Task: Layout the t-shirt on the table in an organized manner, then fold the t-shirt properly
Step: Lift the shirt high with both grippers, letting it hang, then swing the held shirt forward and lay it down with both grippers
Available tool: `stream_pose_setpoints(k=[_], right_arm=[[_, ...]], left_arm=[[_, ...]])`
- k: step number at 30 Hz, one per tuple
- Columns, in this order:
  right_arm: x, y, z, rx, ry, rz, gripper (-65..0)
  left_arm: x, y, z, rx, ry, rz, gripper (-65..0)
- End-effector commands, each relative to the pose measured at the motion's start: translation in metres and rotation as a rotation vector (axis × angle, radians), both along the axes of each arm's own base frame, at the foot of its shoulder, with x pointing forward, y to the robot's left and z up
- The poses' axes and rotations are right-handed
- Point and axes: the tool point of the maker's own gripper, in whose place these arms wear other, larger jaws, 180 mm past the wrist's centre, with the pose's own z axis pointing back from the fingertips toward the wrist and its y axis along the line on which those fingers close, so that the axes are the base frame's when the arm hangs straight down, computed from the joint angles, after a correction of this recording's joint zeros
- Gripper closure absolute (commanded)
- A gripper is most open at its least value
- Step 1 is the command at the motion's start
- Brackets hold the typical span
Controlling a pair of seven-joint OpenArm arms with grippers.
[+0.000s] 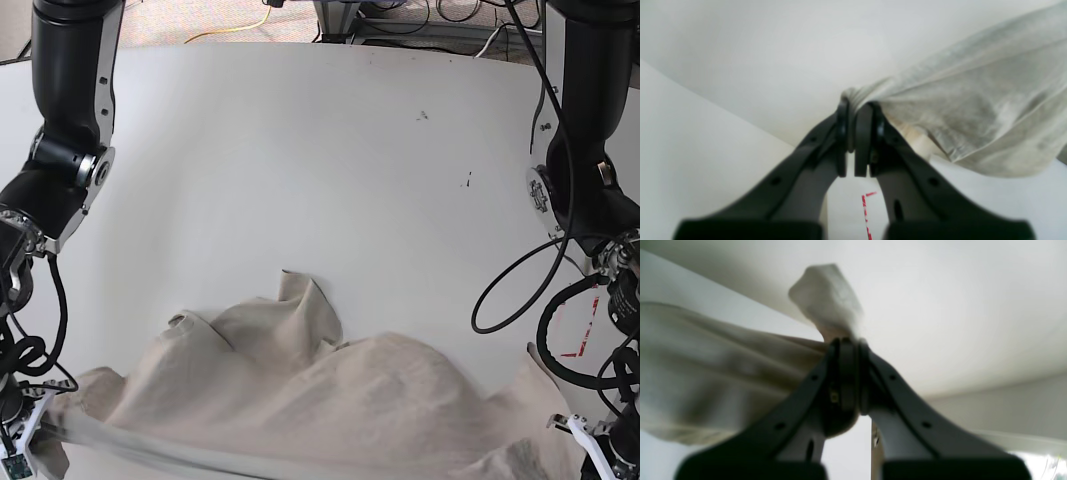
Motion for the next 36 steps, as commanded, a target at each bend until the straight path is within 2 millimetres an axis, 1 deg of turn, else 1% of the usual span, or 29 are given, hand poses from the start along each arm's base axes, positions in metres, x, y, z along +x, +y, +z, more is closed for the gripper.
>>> stream_pose_setpoints(k=[1,4,6,8,11,12,14,15,17,19,20,27,32,36], right_arm=[[-0.019,-0.013,0.008,-0.040,-0.014,-0.078,0.0],[-0.032,-0.012,-0.011,-0.060,0.020,-0.092,0.0],[-0.037,-0.003,-0.023,-0.063,0.032,-0.078,0.0],[-0.044,0.000,-0.041,-0.051,0.058,-0.078,0.0],[-0.059,0.001,-0.069,-0.026,0.102,-0.091,0.0],[-0.062,0.000,-0.074,-0.023,0.111,-0.094,0.0],[-0.073,0.000,-0.095,-0.008,0.153,-0.103,0.0],[-0.076,0.000,-0.100,-0.004,0.163,-0.105,0.0],[-0.085,0.001,-0.121,0.021,0.203,-0.113,0.0],[-0.092,0.005,-0.138,0.043,0.240,-0.112,0.0],[-0.094,0.006,-0.143,0.049,0.249,-0.112,0.0],[-0.119,0.024,-0.194,0.097,0.369,-0.094,0.0],[-0.136,0.038,-0.223,0.137,0.438,-0.082,0.0],[-0.149,0.047,-0.242,0.160,0.489,-0.078,0.0]], left_arm=[[-0.008,0.006,0.004,0.000,-0.005,0.024,0.0],[-0.016,0.014,-0.020,-0.021,0.049,0.044,0.0],[-0.021,0.018,-0.034,-0.035,0.076,0.050,0.0],[-0.023,0.017,-0.054,-0.044,0.119,0.042,0.0],[-0.029,0.014,-0.088,-0.050,0.193,0.028,0.0],[-0.031,0.014,-0.098,-0.050,0.214,0.027,0.0],[-0.039,0.012,-0.120,-0.044,0.261,0.024,0.0],[-0.041,0.012,-0.127,-0.043,0.275,0.025,0.0],[-0.049,0.011,-0.149,-0.040,0.327,0.025,0.0],[-0.056,0.011,-0.164,-0.035,0.359,0.026,0.0],[-0.058,0.011,-0.168,-0.034,0.367,0.027,0.0],[-0.085,0.008,-0.210,-0.015,0.464,0.026,0.0],[-0.105,0.009,-0.243,-0.012,0.555,0.027,0.0],[-0.123,0.009,-0.269,-0.011,0.629,0.028,0.0]])
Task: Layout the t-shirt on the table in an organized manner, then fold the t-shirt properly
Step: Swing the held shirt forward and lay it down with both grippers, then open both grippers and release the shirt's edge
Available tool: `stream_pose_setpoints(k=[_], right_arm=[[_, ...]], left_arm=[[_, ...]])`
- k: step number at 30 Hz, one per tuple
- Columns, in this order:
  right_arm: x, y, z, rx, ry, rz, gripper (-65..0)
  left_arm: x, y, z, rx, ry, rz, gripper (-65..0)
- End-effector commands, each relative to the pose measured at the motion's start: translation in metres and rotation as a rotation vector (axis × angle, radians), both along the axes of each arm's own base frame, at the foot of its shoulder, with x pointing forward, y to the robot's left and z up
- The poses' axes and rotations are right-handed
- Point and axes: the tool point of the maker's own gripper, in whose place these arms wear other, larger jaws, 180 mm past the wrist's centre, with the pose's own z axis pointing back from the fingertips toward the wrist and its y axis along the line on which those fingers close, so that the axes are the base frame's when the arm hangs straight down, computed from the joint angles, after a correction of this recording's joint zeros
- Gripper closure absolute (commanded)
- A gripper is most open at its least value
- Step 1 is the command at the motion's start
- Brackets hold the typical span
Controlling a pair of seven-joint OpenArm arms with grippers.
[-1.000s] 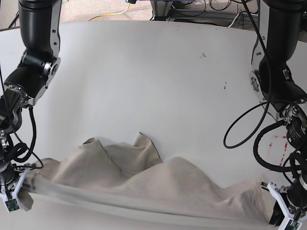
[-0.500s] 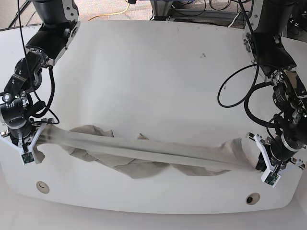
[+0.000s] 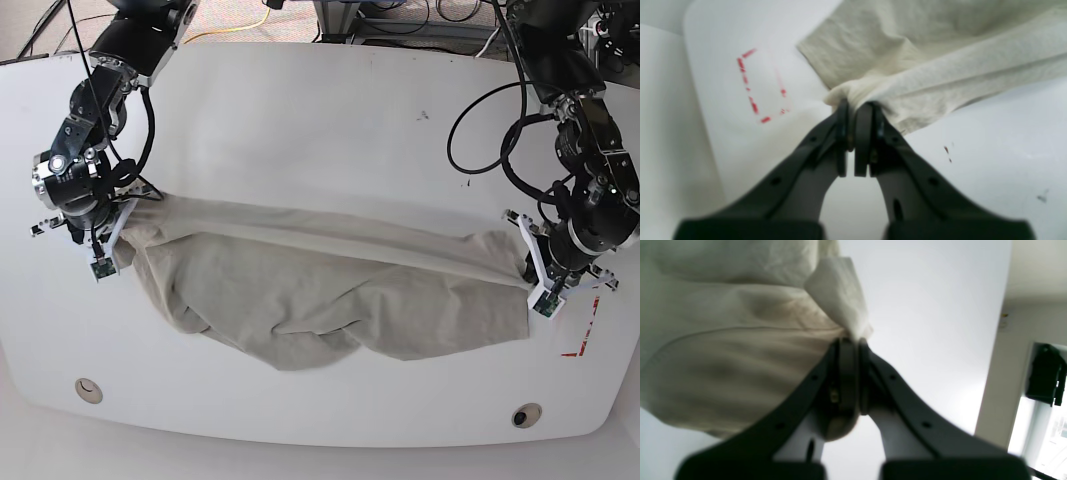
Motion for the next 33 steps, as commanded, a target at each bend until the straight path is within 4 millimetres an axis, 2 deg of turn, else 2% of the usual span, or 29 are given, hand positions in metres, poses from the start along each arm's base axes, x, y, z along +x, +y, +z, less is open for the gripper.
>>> stream_pose_setpoints(k=[1,5,15,19,28,33], right_arm=[[-0.003,0.002,0.001,-0.004,-0.012,0.001,0.0],[-0.022,0.009,-0.020,0.019,0.049,0.003,0.0],[-0.074,0.014,-0.061,0.029,0.206,0.006,0.0],[-0.093,0.014,-0.072,0.030,0.260,0.005,0.0],[-0.127,0.019,-0.091,0.047,0.346,-0.006,-0.3],[-0.133,0.025,-0.096,0.068,0.360,-0.013,-5.7]], left_arm=[[-0.009,0.003,-0.005,0.012,0.009,0.001,0.0],[-0.030,0.004,-0.030,0.011,0.085,0.004,0.0],[-0.093,0.037,-0.074,0.025,0.250,0.101,0.0],[-0.115,0.051,-0.084,0.072,0.313,0.099,0.0],[-0.152,0.062,-0.101,0.115,0.419,0.094,0.0],[-0.163,0.068,-0.104,0.137,0.452,0.089,0.0]])
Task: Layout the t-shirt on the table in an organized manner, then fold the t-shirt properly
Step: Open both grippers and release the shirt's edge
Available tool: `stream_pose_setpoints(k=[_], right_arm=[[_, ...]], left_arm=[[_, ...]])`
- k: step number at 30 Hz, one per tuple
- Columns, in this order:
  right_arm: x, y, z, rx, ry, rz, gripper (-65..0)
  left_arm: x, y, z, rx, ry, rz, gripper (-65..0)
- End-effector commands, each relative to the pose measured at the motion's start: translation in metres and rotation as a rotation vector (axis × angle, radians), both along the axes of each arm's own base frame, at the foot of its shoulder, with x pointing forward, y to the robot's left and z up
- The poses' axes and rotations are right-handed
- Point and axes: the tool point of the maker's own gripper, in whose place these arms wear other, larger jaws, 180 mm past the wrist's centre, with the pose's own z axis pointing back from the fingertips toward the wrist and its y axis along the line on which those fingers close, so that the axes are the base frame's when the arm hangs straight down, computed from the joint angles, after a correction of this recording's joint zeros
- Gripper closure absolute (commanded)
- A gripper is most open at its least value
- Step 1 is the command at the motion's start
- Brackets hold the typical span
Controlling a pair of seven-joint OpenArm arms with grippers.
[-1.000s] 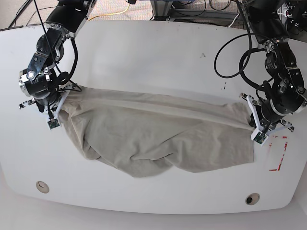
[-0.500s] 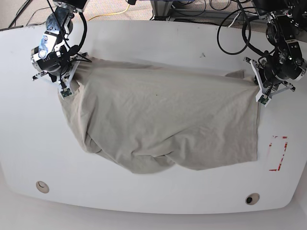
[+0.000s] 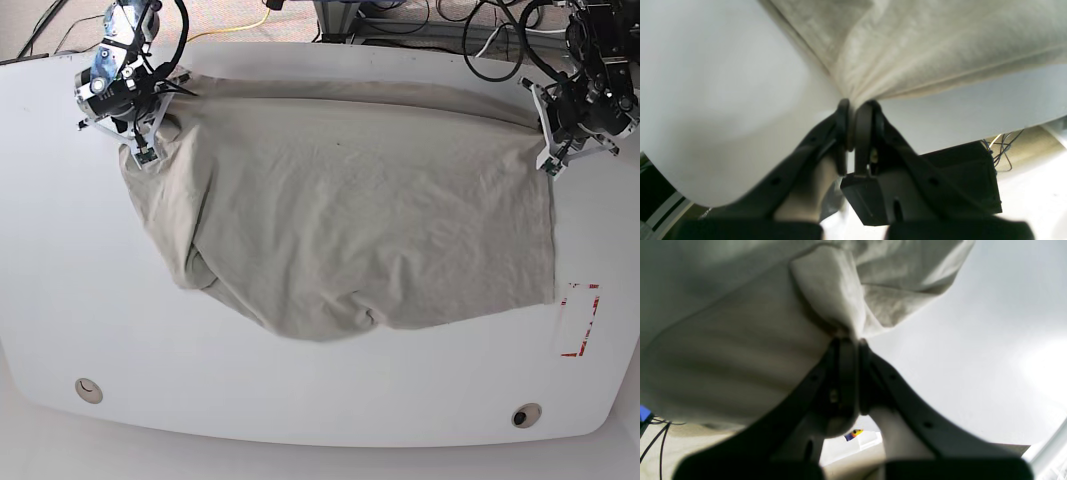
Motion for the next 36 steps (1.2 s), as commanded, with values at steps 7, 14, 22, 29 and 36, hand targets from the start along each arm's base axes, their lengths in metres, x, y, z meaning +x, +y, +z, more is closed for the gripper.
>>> stream_pose_setpoints(k=[7,14,22,29,36], right_arm=[[-0.017,-0.001,-0.003,0.008,0.015,-0.060,-20.3],[-0.020,-0.002,-0.003,0.017,0.011,-0.090,-34.4],[-0.004,-0.012,0.006,-0.013,-0.025,-0.077,-43.9],[-0.004,-0.021,0.010,-0.040,-0.023,-0.071,-50.9],[-0.026,-0.035,0.006,-0.067,0.024,-0.100,-59.9]], left_arm=[[-0.007,0.018,0.007,0.070,0.019,-0.014,0.0],[-0.015,0.020,0.004,0.077,0.041,-0.015,-11.5],[-0.010,0.021,0.007,0.079,0.026,-0.008,-49.3],[0.002,0.021,0.012,0.081,-0.004,-0.009,-47.9],[0.003,0.038,0.021,0.113,-0.020,0.022,-47.5]])
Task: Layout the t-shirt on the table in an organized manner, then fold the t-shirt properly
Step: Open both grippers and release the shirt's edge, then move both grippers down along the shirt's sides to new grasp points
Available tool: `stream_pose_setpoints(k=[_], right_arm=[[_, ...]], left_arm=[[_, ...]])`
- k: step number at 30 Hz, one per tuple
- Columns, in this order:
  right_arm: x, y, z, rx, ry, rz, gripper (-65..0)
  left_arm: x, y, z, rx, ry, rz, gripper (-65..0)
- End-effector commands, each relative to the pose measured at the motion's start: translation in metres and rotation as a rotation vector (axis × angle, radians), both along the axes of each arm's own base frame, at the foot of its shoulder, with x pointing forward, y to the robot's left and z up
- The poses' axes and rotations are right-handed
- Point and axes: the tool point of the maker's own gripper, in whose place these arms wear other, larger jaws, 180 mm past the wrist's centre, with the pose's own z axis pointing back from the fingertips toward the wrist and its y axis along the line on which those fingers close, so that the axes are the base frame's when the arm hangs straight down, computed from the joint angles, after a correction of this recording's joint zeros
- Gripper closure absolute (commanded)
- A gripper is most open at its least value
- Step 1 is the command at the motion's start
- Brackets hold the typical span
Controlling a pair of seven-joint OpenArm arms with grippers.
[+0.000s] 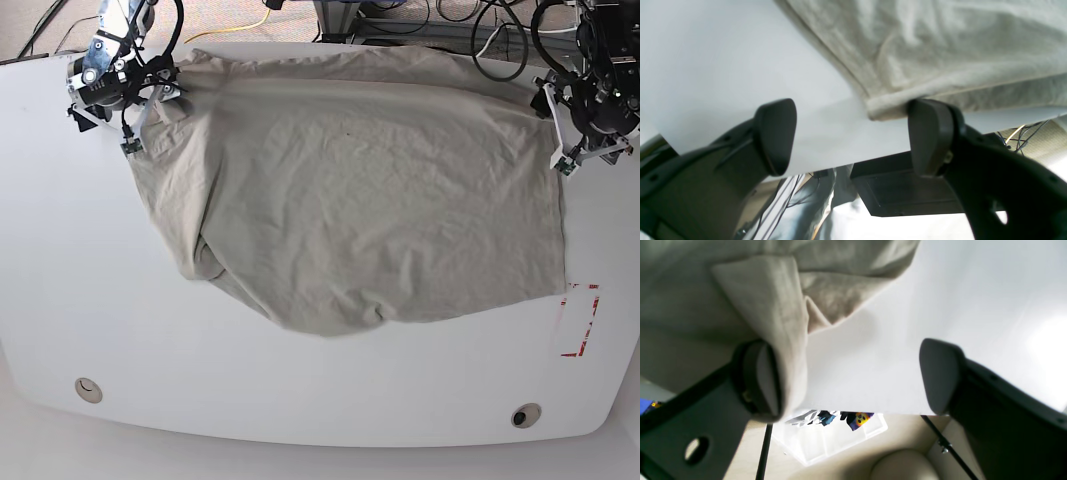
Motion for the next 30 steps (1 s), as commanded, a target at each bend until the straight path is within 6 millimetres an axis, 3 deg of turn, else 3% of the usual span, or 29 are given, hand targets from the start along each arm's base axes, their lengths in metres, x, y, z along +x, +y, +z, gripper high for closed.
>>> stream_pose_setpoints(k=[1,9,17,30], right_arm=[[-0.005,-0.016,0.008,-0.041,-0.006,-0.030,-60.9],[-0.013,-0.033,0.012,-0.068,-0.005,-0.078,-63.3],[-0.006,-0.029,0.013,-0.057,-0.031,-0.069,-63.1],[0.051,-0.026,0.037,-0.040,-0.219,-0.052,-63.3]], left_arm=[[0.006,0.014,0.014,0.048,-0.024,-0.004,-47.5],[0.017,0.014,0.020,0.043,-0.057,-0.004,-47.2],[0.034,0.012,0.029,0.039,-0.108,-0.005,-47.2],[0.079,-0.009,0.051,-0.044,-0.295,-0.027,-47.1]])
